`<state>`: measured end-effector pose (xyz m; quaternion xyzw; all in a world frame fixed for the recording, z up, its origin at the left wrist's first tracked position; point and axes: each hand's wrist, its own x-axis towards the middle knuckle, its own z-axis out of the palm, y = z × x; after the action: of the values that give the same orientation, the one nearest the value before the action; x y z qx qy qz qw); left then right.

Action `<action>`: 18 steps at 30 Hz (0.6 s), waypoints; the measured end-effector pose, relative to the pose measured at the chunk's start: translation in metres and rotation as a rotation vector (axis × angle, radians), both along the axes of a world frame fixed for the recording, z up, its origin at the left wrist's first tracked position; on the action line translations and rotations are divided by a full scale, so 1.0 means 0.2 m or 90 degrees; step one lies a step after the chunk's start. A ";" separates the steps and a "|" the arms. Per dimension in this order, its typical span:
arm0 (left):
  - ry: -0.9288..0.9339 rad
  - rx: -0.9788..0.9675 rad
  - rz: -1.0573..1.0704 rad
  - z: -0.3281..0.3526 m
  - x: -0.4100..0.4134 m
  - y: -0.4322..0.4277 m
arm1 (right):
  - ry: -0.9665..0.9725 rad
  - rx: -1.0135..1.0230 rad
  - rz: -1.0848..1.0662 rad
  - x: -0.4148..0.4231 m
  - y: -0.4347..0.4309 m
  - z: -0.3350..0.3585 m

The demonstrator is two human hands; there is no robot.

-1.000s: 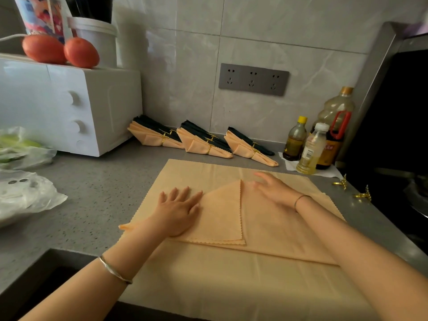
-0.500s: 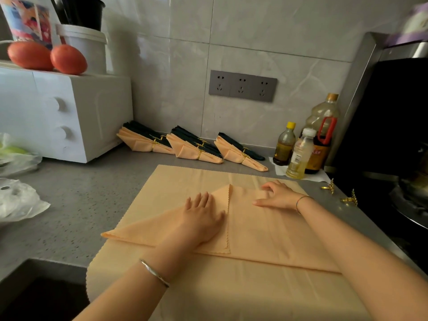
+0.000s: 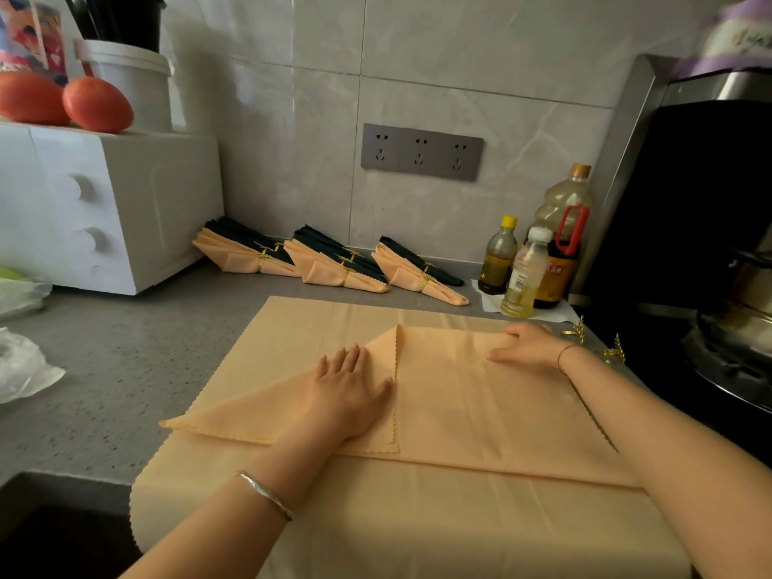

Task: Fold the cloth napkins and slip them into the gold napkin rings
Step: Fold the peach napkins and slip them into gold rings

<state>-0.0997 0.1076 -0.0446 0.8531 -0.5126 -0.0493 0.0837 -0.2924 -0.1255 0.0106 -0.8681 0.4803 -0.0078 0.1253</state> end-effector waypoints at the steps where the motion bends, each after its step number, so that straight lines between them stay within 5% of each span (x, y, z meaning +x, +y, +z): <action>1: -0.002 0.002 -0.003 0.00 0.00 0.01 | -0.020 -0.012 -0.016 -0.05 -0.03 0.00; 8: -0.026 -0.005 -0.067 0.01 -0.01 -0.01 | -0.183 -0.069 -0.048 -0.32 0.00 0.03; 12: -0.017 -0.028 -0.154 0.00 0.00 -0.02 | -0.388 -0.110 0.025 -0.27 0.25 0.03; 18: 0.005 -0.009 -0.166 0.00 -0.01 -0.03 | -0.353 -0.107 0.235 -0.15 0.78 -0.13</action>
<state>-0.1010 0.1016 -0.0442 0.7782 -0.6194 -0.0595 0.0850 -0.3226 0.0302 -0.0150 -0.9124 0.2603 -0.2603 0.1788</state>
